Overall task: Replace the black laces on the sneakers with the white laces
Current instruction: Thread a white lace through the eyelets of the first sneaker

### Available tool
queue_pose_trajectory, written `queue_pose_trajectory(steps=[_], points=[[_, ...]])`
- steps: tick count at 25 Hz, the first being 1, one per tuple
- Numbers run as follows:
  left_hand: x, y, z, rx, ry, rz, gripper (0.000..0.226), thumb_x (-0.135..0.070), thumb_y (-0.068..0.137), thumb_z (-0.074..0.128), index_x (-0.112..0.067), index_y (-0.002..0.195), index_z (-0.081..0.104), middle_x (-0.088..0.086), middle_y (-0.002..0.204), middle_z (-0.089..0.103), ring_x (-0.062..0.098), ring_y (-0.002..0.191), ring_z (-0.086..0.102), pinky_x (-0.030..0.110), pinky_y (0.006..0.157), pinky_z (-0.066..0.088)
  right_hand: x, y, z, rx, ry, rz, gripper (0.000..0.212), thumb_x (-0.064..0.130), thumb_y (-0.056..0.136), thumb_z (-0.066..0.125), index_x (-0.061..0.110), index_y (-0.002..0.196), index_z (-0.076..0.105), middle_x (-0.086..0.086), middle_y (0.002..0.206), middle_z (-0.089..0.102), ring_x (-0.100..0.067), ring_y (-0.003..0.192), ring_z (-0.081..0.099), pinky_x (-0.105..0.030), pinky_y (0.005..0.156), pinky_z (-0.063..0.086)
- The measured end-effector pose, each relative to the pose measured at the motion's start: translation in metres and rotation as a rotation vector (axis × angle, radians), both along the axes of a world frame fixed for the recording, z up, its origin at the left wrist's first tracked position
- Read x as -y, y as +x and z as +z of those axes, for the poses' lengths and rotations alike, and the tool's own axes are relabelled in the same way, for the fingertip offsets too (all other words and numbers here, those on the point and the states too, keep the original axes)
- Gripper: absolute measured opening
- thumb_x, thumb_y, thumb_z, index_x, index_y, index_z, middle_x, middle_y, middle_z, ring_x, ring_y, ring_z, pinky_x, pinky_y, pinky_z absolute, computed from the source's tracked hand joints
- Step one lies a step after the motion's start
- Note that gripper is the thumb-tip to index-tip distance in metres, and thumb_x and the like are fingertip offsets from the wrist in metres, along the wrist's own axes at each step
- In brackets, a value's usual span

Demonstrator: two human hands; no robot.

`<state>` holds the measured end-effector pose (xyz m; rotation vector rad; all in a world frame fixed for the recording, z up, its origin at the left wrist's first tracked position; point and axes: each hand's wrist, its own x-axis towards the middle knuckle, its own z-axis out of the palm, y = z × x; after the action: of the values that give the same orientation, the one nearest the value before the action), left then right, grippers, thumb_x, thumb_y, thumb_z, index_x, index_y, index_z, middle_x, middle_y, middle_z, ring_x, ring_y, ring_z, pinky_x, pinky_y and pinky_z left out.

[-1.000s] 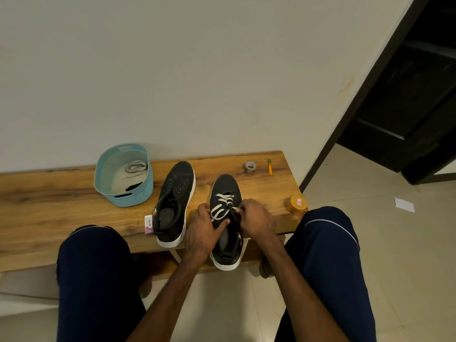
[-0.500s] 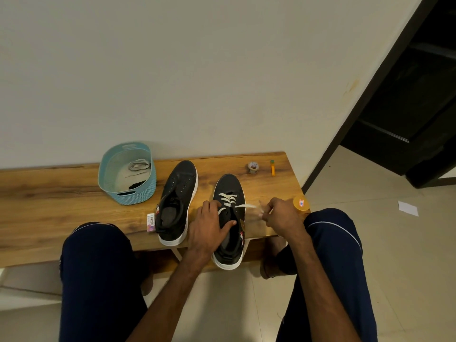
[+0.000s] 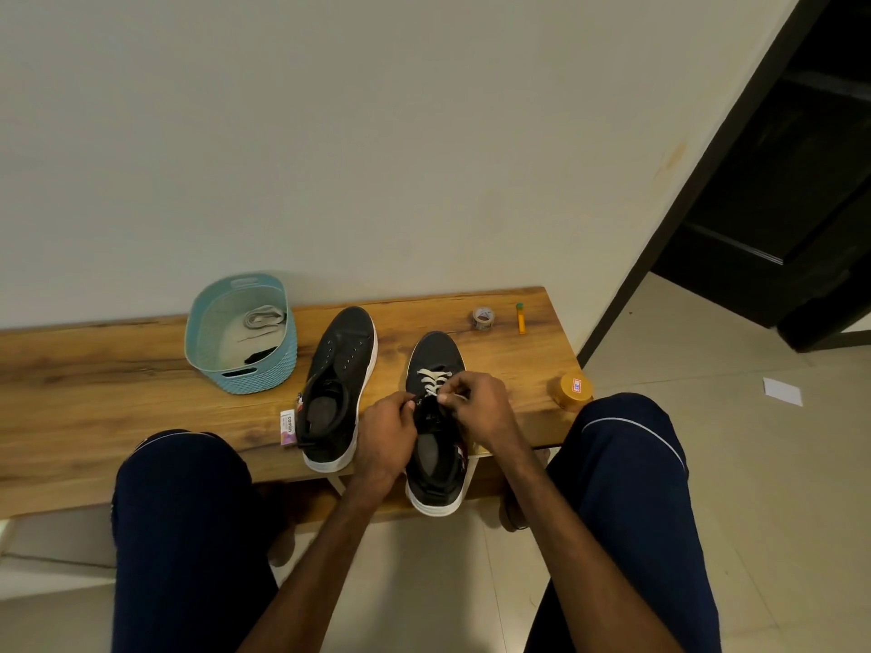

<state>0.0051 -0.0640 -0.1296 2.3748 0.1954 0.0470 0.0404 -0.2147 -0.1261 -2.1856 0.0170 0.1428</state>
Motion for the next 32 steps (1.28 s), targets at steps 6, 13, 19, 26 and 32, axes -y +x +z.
queue_pose_trajectory(steps=[6, 13, 19, 26, 32], points=[[-0.001, 0.0, -0.001, -0.026, -0.075, 0.024, 0.026, -0.018, 0.101, 0.051, -0.014, 0.121, 0.068, 0.004, 0.111, 0.072, 0.018, 0.1, 0.066, 0.022, 0.078, 0.041, -0.014, -0.005, 0.001, 0.063, -0.27, 0.135, 0.006, 0.017, 0.086, 0.062, 0.023, 0.084, 0.062, 0.003, 0.092, 0.065, -0.019, 0.087, 0.062, -0.038, 0.073, 0.053], [0.003, -0.003, 0.002, 0.018, -0.072, 0.046, 0.025, -0.015, 0.1, 0.052, -0.011, 0.119, 0.068, 0.005, 0.109, 0.072, 0.015, 0.097, 0.065, 0.021, 0.077, 0.04, -0.016, -0.004, 0.002, 0.166, -0.509, 0.318, 0.015, 0.025, 0.094, 0.052, 0.016, 0.104, 0.059, -0.003, 0.11, 0.061, -0.023, 0.104, 0.057, -0.038, 0.077, 0.049], [-0.003, -0.001, -0.009, -0.004, -0.217, 0.014, 0.018, -0.019, 0.1, 0.055, -0.018, 0.112, 0.068, -0.005, 0.104, 0.07, 0.007, 0.094, 0.063, 0.021, 0.08, 0.048, -0.018, -0.006, 0.001, 0.224, -0.558, 0.292, 0.019, 0.023, 0.099, 0.049, 0.012, 0.113, 0.057, -0.006, 0.113, 0.059, -0.024, 0.105, 0.055, -0.038, 0.077, 0.045], [-0.001, 0.006, -0.006, 0.083, -0.22, 0.014, 0.007, -0.019, 0.097, 0.059, -0.025, 0.095, 0.063, -0.005, 0.091, 0.069, 0.003, 0.078, 0.064, 0.018, 0.063, 0.05, -0.01, -0.013, -0.011, 0.051, -0.238, 0.155, 0.041, 0.052, 0.087, 0.065, 0.024, 0.115, 0.055, 0.005, 0.114, 0.053, -0.014, 0.107, 0.051, -0.039, 0.087, 0.047], [-0.035, 0.013, 0.062, 0.154, -1.401, 0.322, 0.018, -0.016, 0.106, 0.037, -0.016, 0.094, 0.051, 0.001, 0.07, 0.057, 0.013, 0.056, 0.058, 0.026, 0.058, 0.054, -0.013, -0.019, -0.008, 0.045, -0.237, 0.1, 0.063, 0.038, 0.08, 0.077, 0.025, 0.129, 0.038, 0.004, 0.128, 0.048, -0.018, 0.121, 0.044, -0.045, 0.099, 0.044]])
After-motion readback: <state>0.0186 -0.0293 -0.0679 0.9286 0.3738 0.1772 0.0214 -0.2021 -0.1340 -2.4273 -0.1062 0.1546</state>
